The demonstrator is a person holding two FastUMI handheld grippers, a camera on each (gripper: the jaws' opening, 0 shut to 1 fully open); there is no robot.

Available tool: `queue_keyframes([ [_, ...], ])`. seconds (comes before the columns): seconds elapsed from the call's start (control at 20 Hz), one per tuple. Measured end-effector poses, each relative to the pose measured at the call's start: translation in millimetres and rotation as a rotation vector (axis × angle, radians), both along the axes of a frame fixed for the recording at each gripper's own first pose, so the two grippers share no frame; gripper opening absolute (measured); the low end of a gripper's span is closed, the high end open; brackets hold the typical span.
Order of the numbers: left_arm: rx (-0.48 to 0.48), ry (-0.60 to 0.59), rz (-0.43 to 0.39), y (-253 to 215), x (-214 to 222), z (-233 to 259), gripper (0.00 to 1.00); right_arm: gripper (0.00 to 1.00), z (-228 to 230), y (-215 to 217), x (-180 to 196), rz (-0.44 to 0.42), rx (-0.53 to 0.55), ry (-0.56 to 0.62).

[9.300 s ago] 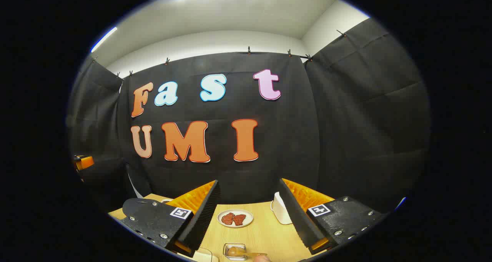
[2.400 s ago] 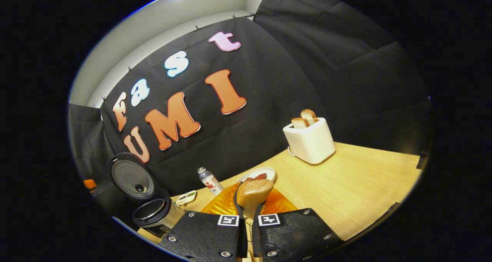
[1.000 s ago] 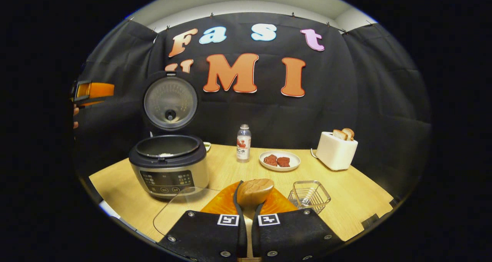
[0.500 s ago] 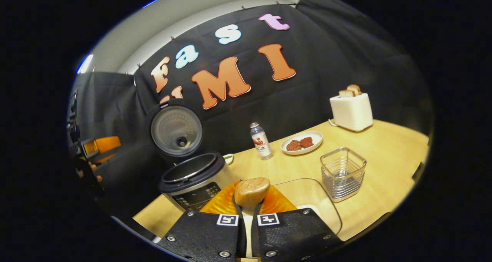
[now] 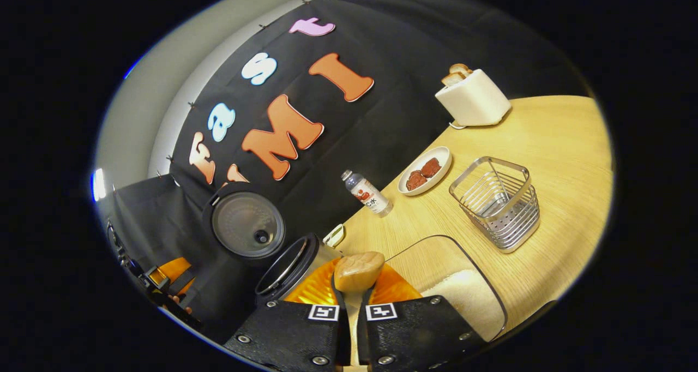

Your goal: Close the left gripper, press the button to open the rice cooker; take a wooden spoon from the chopstick holder with the right hand, scoop a spoonful of rice and pour it into the rice cooker, then put the wooden spoon back into the chopstick holder.

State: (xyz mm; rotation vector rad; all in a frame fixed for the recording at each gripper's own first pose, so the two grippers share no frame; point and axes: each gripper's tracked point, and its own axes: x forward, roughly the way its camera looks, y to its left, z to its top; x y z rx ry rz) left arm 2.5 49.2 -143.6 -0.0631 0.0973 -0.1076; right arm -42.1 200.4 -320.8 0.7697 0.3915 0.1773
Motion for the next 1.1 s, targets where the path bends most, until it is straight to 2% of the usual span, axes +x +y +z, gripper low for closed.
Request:
queue_keyframes([
  [0.35, 0.019, 0.007, -0.011, -14, 0, 1, 0.98, 0.04, -3, 8, -2, 0.005, 0.177, 0.088],
  [0.6, 0.037, 0.004, 0.005, -14, 1, 5, 0.98, 0.04, -2, -19, 6, -0.076, 0.290, 0.135],
  [1.1, 0.042, -0.018, -0.001, -34, 2, 16, 0.98, 0.04, 34, -60, 10, -0.137, 0.386, 0.104],
])
